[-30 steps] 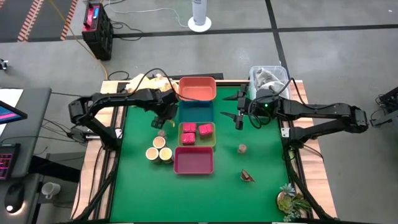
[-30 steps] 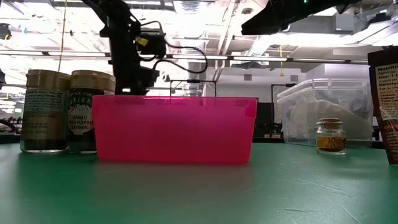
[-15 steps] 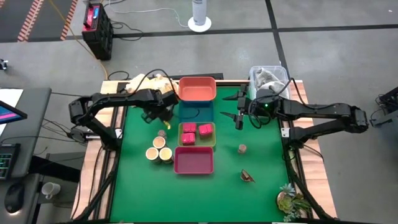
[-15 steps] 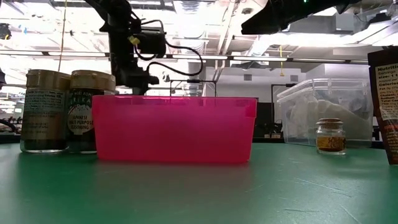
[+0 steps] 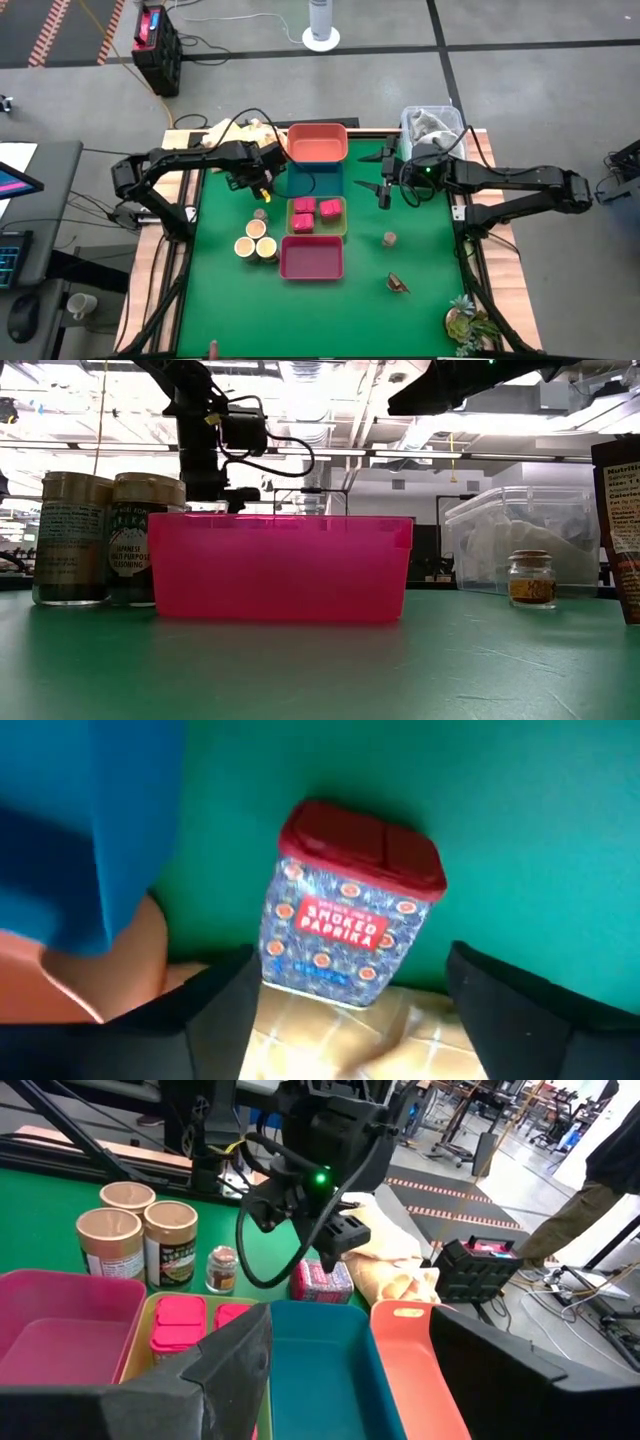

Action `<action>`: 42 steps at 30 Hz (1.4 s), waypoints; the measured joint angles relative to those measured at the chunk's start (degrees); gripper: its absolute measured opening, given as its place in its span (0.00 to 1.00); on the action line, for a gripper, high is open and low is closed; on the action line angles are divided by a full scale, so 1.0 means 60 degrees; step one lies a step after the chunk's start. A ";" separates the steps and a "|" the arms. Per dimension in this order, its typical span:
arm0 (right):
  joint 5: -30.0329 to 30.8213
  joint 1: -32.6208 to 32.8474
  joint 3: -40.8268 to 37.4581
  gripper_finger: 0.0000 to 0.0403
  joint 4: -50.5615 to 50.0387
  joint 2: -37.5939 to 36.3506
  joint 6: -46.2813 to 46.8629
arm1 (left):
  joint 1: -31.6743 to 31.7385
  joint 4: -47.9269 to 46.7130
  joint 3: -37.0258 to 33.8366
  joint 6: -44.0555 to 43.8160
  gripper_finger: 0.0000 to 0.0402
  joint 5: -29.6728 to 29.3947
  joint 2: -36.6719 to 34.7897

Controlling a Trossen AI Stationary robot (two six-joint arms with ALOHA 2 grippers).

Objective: Sort spices by type
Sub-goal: Put the red seasoning bottle into the green bin

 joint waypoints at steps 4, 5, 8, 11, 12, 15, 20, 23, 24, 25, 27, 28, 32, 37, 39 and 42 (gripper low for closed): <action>0.0000 0.0002 0.0000 0.74 0.0007 0.0000 0.0000 | 0.0153 0.0088 -0.0087 0.0533 0.84 0.0545 0.0002; 0.0000 0.0002 0.0000 0.74 0.0023 0.0000 -0.0004 | 0.0169 0.0188 -0.0191 0.0836 0.85 0.0567 -0.0005; 0.0000 0.0002 0.0000 0.74 0.0046 0.0001 0.0000 | 0.0213 0.0479 -0.0598 0.1502 0.88 0.0582 -0.0001; 0.0000 0.0002 0.0000 0.74 0.0055 0.0003 0.0037 | 0.0311 0.1154 -0.0910 0.2259 0.88 0.0547 -0.0001; 0.0000 0.0002 0.0000 0.74 0.0073 0.0000 0.0044 | 0.0353 0.1430 -0.0983 0.2503 0.88 0.0456 -0.0001; 0.0000 0.0002 0.0000 0.74 0.0141 0.0000 0.0096 | 0.0482 0.2235 -0.1066 0.2765 0.88 0.0323 -0.0001; 0.0000 0.0002 0.0000 0.74 0.0154 0.0000 0.0142 | 0.0800 0.2052 -0.1067 0.3163 0.88 0.0556 0.0142; 0.0000 -0.0001 0.0000 0.74 0.0207 0.0000 0.0145 | 0.0918 0.2023 -0.1061 0.3178 0.88 0.0520 0.0401; 0.0000 -0.0001 0.0000 0.74 0.0210 0.0004 0.0146 | 0.0907 0.2125 -0.1060 0.3156 0.88 0.0494 0.0462; 0.0000 0.0002 0.0000 0.74 0.0207 0.0000 0.0146 | 0.0859 0.2215 -0.1053 0.3120 0.88 0.0487 0.0535; 0.0000 0.0004 0.0000 0.74 0.0185 0.0000 0.0149 | 0.0724 0.2433 -0.1049 0.2729 0.88 0.0379 0.0616; 0.0000 0.0001 0.0000 0.74 0.0161 0.0004 0.0148 | 0.0646 0.2448 -0.1053 0.2421 0.88 0.0299 0.0621; 0.0000 0.0002 0.0000 0.74 0.0106 0.0004 0.0143 | 0.0345 0.2215 -0.1064 0.1010 0.86 -0.0252 0.0632; 0.0000 0.0002 0.0000 0.74 0.0112 0.0004 0.0102 | -0.0189 0.1503 -0.1060 -0.0083 0.83 -0.0549 0.0618; 0.0000 0.0002 0.0000 0.74 0.0112 0.0004 0.0149 | -0.0474 0.1350 -0.1060 -0.0440 0.82 -0.0646 0.0609; 0.0000 0.0002 0.0000 0.74 0.0112 0.0004 0.0154 | -0.0884 0.1101 -0.1064 -0.0836 0.81 -0.0656 0.0520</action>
